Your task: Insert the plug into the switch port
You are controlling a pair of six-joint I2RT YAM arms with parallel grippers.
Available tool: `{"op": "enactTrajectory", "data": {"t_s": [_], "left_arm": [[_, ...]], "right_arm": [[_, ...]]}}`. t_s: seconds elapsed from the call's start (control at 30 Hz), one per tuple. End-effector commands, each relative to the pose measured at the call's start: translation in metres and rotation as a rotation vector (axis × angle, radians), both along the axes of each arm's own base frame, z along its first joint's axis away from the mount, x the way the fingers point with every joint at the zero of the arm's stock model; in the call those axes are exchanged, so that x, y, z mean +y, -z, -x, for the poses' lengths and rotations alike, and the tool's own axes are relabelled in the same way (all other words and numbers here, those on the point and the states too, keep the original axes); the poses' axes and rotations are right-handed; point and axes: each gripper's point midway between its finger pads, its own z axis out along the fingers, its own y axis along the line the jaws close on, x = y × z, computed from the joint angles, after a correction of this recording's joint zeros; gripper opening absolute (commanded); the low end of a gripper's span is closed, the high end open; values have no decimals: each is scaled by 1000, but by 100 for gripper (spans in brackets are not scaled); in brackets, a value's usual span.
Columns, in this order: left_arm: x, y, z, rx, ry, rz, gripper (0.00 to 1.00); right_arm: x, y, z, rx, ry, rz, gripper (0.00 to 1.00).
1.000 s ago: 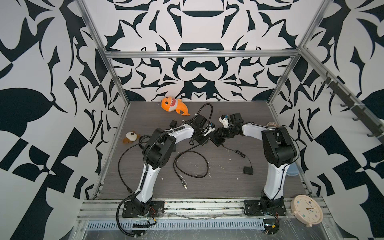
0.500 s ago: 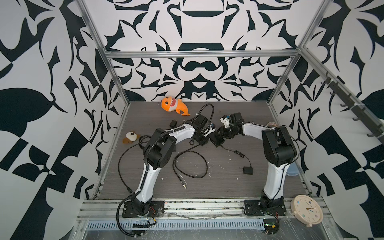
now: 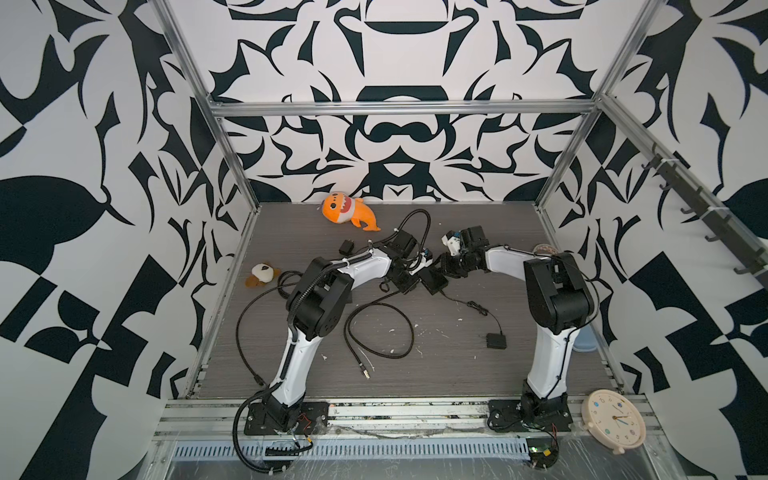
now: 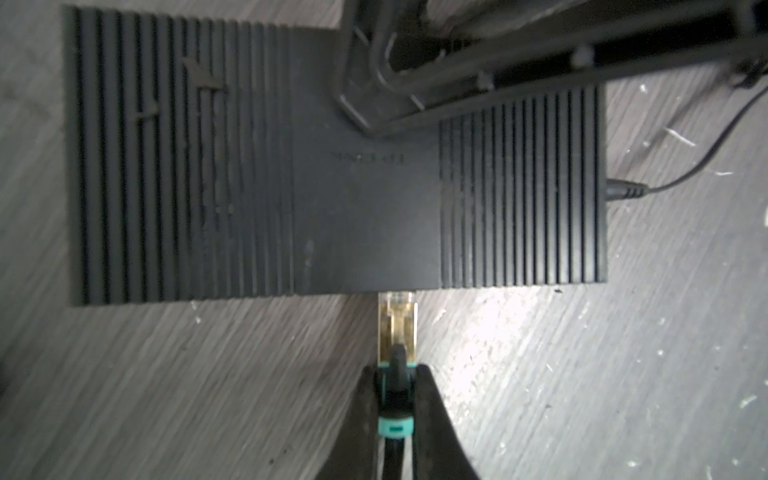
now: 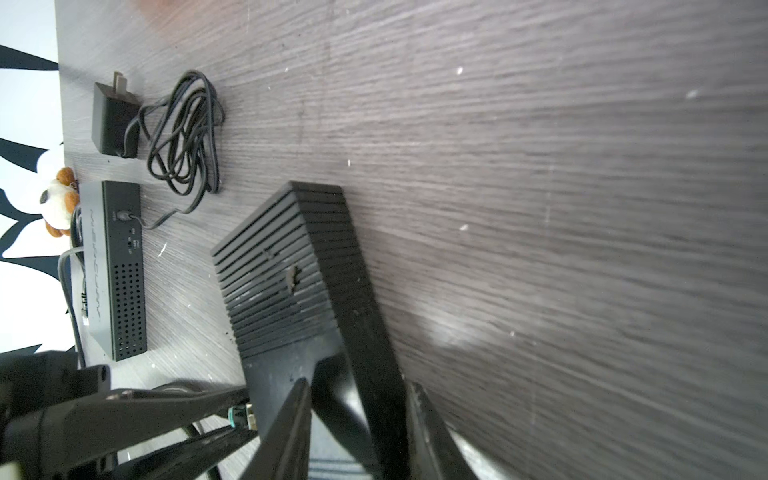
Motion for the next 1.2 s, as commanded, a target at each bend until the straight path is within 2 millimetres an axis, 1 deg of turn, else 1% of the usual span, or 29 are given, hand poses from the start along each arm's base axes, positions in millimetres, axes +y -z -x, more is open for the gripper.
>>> {"op": "enactTrajectory", "data": {"t_s": [0.0, 0.17, 0.3, 0.5, 0.67, 0.87, 0.97, 1.07, 1.17], "left_arm": [[16, 34, 25, 110, -1, -106, 0], [13, 29, 14, 58, -22, -84, 0], [9, 27, 8, 41, -38, -72, 0], [-1, 17, 1, 7, -61, -11, 0], [0, 9, -4, -18, -97, 3, 0], [-2, 9, -1, -16, -82, 4, 0], [-9, 8, 5, -31, -26, 24, 0], [-21, 3, 3, -48, 11, 77, 0], [-32, -3, -3, -79, 54, 116, 0]], "right_arm": [[8, 12, 35, 114, -46, -18, 35], [20, 18, 55, 147, -123, -61, 34], [22, 23, 65, 158, -141, -80, 34], [29, 21, 71, 174, -172, -132, 34], [27, 20, 77, 177, -168, -129, 33], [28, 16, 75, 175, -165, -138, 33], [30, 14, 77, 174, -168, -152, 33], [34, 17, 81, 189, -173, -170, 33], [46, 14, 90, 198, -198, -223, 33]]}}
